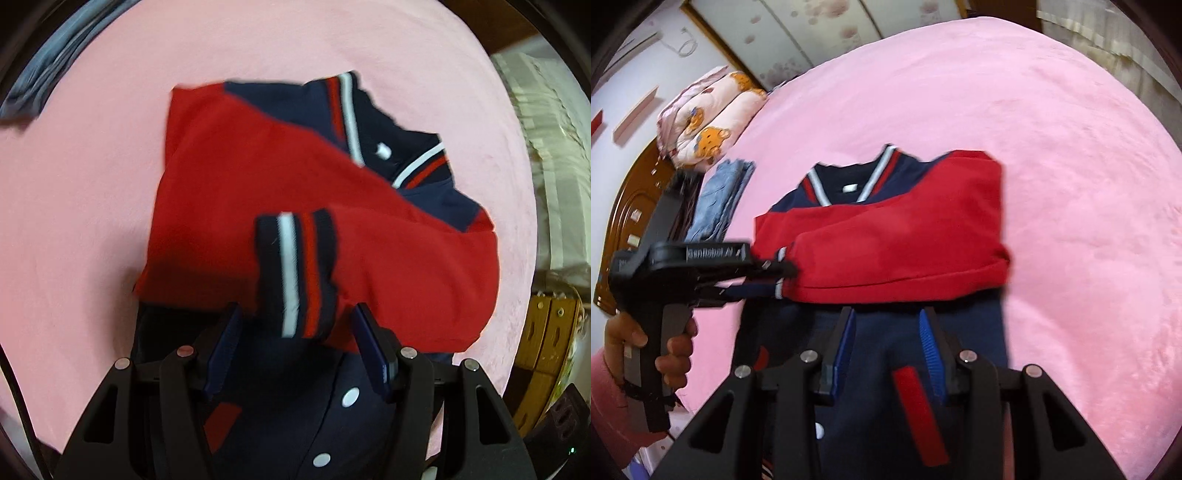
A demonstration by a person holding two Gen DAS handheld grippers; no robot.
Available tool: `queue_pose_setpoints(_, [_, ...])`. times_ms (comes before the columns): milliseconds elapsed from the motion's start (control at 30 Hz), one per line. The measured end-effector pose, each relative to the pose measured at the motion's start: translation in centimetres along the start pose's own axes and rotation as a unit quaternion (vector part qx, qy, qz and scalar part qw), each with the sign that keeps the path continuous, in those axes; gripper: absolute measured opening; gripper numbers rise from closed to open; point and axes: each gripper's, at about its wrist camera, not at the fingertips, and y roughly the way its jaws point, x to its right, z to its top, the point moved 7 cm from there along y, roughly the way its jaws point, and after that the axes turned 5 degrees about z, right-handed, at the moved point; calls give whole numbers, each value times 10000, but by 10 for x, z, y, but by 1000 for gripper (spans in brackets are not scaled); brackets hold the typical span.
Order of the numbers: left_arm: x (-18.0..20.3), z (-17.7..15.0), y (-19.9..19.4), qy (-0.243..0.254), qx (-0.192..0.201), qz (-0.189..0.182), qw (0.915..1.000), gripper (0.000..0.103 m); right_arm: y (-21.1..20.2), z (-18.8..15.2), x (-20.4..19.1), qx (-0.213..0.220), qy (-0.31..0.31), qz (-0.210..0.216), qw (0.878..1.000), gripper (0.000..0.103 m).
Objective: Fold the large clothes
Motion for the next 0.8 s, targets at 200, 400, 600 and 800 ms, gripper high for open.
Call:
queue_pose_setpoints(200, [-6,-8,16,-593,-16,-564,9966,49,-3,3,33,50,367,-63,9993,36])
queue_pose_setpoints(400, [-4,-9,11,-1184,264,-566,9910,44,0,10,47,23,430,-50,9991,36])
queue_pose_setpoints(600, [8,-12,-19,-1118,835,52,9902,14,14,8,54,-355,194,-106,9991,36])
queue_pose_setpoints(800, [8,16,-48,-940,1321,88,9867,7,27,10,56,-537,-47,-188,9984,36])
